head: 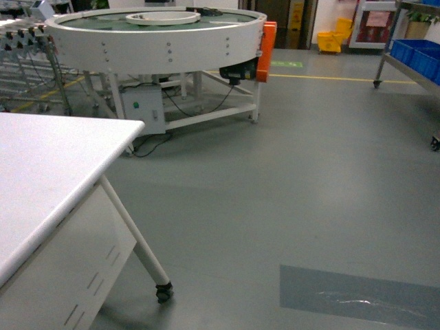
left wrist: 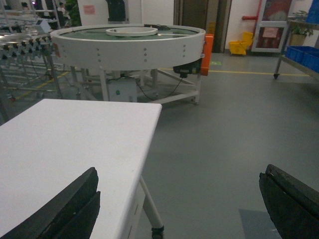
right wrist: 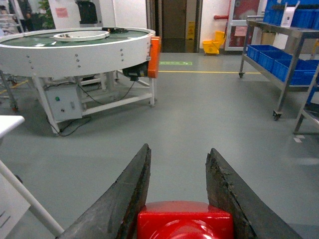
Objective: Pick red block from blue box to shelf
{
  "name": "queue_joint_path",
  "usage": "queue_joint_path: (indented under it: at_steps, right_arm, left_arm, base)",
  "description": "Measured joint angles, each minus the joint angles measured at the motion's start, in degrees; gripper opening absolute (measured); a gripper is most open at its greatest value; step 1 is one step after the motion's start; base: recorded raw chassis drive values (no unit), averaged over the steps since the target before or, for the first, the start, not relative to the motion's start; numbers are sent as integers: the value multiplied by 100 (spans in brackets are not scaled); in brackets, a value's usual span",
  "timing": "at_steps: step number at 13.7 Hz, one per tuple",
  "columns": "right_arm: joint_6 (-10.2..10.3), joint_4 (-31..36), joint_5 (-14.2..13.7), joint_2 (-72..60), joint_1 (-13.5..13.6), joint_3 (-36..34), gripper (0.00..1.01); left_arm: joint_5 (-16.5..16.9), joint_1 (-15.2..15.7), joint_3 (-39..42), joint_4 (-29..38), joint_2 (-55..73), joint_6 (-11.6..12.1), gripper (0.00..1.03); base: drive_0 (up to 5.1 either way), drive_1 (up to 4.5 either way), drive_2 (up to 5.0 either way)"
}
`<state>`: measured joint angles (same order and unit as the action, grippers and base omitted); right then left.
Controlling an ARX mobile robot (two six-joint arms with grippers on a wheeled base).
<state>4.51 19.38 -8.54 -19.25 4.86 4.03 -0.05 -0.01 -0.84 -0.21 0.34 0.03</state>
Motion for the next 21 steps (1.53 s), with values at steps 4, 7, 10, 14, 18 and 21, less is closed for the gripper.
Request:
queue_joint_path:
  at_steps: [4, 7, 10, 14, 18, 21]
  right_arm:
    - [0, 22, 0, 26, 0, 0, 28]
    - [0, -4, -2, 24, -2, -2, 28]
    - [0, -15, -2, 22, -2, -4, 28]
    - [0, 7, -2, 22, -2, -4, 28]
    - [0, 2, -2, 20, 0, -4, 28]
    - [0, -4, -2, 13, 0, -4, 28]
  left_arm:
    - [2, 0, 0, 0, -2, 0, 98]
    - [0, -2, 0, 2, 0, 0, 98]
    - [2, -2, 0, 4, 0, 0, 98]
    - [2, -2, 0, 0, 0, 0, 98]
    - [-4, 0, 0, 7, 0, 0, 98]
    - [-4, 0, 0, 7, 0, 0, 98]
  base:
    - [-163, 83, -408]
    - [0, 433, -433]
    - [9, 442, -424]
    - [-4, 429, -438]
    - [-100, 334, -533]
    - [-160, 273, -594]
